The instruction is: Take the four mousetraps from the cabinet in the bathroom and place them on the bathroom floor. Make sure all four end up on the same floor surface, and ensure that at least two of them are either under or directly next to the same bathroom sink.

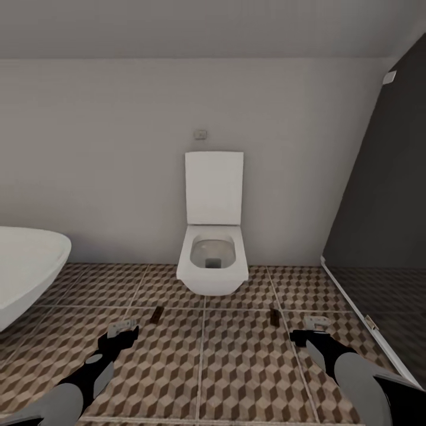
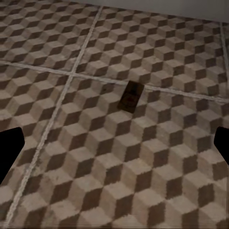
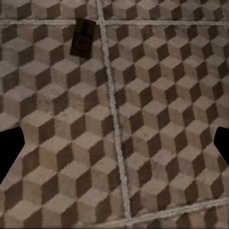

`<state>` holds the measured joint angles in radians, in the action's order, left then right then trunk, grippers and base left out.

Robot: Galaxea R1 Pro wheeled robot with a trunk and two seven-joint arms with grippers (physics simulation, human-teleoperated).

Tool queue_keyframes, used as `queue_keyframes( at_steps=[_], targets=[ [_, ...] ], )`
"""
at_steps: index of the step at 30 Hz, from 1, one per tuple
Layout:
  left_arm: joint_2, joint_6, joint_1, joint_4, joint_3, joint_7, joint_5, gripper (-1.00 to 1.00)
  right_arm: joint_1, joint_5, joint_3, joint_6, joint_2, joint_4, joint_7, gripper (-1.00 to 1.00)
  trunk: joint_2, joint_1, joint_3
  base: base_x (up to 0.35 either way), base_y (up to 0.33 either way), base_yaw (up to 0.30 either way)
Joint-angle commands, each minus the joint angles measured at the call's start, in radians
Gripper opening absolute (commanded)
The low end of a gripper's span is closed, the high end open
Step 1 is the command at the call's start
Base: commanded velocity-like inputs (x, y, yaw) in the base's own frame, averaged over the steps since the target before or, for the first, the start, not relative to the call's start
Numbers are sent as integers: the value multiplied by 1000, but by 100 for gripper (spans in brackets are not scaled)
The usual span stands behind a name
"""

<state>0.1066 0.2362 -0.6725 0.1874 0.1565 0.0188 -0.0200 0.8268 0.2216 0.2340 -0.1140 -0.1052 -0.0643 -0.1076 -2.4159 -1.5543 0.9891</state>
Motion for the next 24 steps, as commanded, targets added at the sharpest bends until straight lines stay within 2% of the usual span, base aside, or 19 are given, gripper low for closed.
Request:
queue_keyframes(
  at_steps=[1,7,12,15,24],
  targets=[
    [1,4,0,-8,3,3,-7,100,1,11,8,-4,0,5,-1,100,7,4,-2,0,0,0],
    [17,11,0,-65,3,8,-33,100,1,11,7,7,-3,29,-1,100,49,27,-21,0,0,0],
    [36,15,0,-120,2,19,-72,100,-6,11,7,16,-5,43,0,100,84,46,-37,0,0,0],
    [45,16,2,-138,2,27,-98,100,-20,11,7,19,-7,52,0,100,105,58,-46,0,0,0],
    [63,9,4,-174,2,39,-145,100,-69,12,4,20,-4,61,0,100,168,92,-74,0,0,0]
  ],
)
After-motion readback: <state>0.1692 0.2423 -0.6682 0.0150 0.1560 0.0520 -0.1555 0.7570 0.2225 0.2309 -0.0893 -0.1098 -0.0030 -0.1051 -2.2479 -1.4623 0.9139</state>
